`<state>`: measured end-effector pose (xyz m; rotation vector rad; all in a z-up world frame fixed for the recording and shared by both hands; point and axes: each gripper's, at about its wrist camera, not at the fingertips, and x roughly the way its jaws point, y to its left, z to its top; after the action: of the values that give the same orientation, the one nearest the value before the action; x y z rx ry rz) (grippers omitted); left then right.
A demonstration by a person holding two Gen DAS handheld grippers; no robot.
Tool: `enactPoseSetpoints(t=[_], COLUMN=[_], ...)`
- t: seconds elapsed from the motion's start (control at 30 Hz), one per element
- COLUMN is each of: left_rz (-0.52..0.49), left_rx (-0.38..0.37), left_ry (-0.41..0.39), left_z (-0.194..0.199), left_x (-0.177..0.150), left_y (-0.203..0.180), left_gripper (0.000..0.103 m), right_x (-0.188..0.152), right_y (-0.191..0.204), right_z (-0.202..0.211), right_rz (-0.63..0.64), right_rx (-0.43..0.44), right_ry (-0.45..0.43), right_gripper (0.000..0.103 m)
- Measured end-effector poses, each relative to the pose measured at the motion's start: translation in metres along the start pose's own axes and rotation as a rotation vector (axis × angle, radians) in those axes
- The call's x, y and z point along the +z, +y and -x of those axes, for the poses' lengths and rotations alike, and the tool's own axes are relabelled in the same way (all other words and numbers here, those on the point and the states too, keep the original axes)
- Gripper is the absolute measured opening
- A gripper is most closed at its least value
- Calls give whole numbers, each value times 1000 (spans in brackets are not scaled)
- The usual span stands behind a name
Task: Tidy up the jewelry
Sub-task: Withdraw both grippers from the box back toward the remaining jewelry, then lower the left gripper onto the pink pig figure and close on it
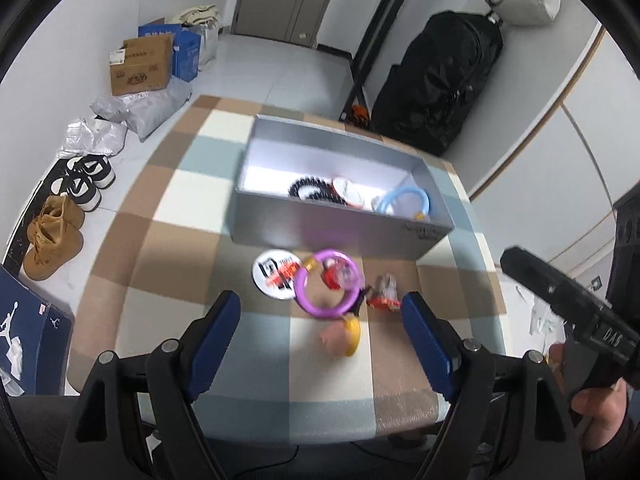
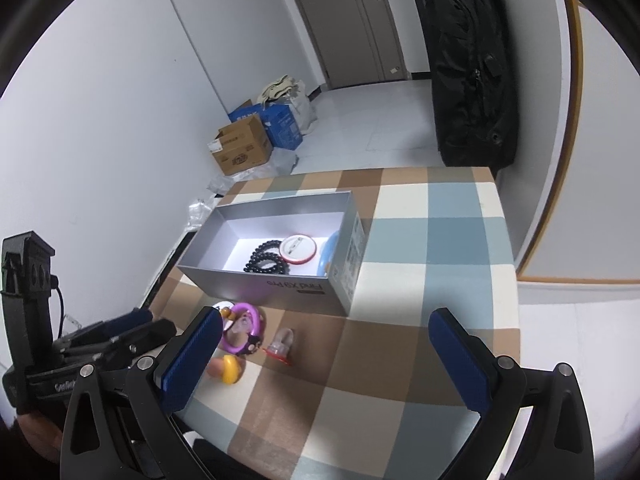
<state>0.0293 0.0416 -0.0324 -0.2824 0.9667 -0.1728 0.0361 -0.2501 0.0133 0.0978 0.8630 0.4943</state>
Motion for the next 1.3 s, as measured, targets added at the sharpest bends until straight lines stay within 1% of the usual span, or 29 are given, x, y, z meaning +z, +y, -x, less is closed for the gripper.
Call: enactPoseSetpoints(t=[0.2,0.57,0.67,0.73,0.83,0.9,0.97,1.03,1.3], left_rz=[-25,-60,-66,-64,-71,-72,-76,-77,-90], left_rx=[3,-23,-29,-34,-34,-27,-15,-18,2], left_ry=[62,109,123,146,144,142,137,142,139], left_z=[-13,-22,-26,-31,-31,-30,-31,-32,-36], left_x=[-8,-18,-18,-20,-20,-20,-21,-21,-18], left_y=[-2,-9,-9,-8,-10,-12,-11,-12,-14], left_gripper=[79,78,66,52,44,44,40,23,23], right_x=[0,-1,-2,-2,-2,-2,-2,-2,-3], right_y=[1,-4,-6,-8,-9,-9,-9,-9,-8], right_z=[-1,-1,-1,-1,-1,-1,-1,-1,-2], right_rz=[6,-9,-15,-18,-24,-24,-23,-21,-21], right_rx=[-3,-16,-20,-20,-21,-21,-18,-16,-9], right_ry=[2,10,14,15,14,14,16,19,18], right_gripper=[103,103,103,103,103,103,103,103,103])
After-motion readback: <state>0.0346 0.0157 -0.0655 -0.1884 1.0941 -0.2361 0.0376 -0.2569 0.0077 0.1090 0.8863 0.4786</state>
